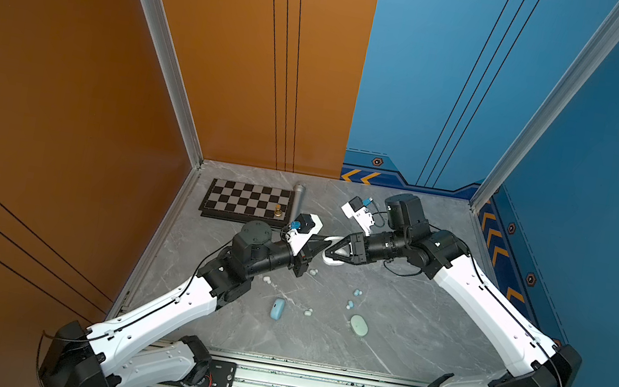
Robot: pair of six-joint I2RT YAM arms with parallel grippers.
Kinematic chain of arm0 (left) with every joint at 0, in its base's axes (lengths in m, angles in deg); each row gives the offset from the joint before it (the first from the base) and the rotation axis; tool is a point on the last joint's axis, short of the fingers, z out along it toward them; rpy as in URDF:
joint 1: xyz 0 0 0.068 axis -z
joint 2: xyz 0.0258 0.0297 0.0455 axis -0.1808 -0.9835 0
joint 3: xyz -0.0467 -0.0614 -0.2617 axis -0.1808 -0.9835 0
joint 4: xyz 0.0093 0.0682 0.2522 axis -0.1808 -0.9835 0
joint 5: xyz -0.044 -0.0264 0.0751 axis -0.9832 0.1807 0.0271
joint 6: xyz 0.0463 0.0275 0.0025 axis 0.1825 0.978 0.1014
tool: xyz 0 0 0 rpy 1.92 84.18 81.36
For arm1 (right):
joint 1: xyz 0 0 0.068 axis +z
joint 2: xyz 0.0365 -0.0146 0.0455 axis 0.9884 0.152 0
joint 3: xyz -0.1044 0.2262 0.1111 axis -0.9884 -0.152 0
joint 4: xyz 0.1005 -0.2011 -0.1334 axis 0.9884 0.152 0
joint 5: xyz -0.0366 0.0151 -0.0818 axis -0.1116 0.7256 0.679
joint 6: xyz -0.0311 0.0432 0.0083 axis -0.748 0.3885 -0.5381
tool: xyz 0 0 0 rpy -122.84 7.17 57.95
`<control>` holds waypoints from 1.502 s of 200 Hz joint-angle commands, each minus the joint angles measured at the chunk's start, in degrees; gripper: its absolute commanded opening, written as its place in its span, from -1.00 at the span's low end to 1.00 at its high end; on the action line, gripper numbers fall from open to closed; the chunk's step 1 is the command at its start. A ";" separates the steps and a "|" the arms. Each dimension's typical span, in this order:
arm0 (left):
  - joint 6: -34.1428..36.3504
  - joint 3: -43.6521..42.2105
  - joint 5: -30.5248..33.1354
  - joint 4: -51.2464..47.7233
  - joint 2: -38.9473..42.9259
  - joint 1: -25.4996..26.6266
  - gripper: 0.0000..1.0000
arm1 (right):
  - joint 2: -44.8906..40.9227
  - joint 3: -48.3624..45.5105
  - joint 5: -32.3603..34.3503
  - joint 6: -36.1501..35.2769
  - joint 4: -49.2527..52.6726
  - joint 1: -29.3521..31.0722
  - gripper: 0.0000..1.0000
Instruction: Insert the wireless bluetooth earbuds into the charging case
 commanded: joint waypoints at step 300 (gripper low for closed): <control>-0.37 -7.06 40.31 -34.79 38.95 -11.74 -1.00 | 24.31 8.22 40.83 34.39 -7.96 15.58 -0.36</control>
